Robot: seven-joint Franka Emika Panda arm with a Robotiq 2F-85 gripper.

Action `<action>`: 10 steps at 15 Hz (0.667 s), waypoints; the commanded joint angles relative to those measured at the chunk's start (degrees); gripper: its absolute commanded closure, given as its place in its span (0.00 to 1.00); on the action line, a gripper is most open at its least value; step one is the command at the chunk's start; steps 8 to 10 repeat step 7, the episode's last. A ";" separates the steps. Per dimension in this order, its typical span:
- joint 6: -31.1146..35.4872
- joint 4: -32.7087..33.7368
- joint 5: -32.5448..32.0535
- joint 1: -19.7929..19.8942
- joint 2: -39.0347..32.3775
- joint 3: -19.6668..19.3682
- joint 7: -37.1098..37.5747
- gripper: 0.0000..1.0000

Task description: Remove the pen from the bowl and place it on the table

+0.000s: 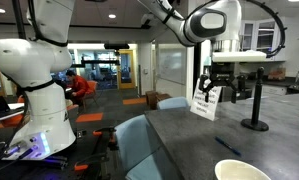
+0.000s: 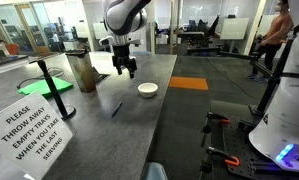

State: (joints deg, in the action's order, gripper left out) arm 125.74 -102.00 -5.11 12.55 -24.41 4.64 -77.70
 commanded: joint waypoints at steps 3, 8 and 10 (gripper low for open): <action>-0.22 -3.97 10.12 1.48 6.40 -1.53 1.43 0.00; 0.94 -6.30 8.79 0.54 9.36 -3.84 2.44 0.00; 0.94 -6.30 8.79 0.54 9.36 -3.84 2.44 0.00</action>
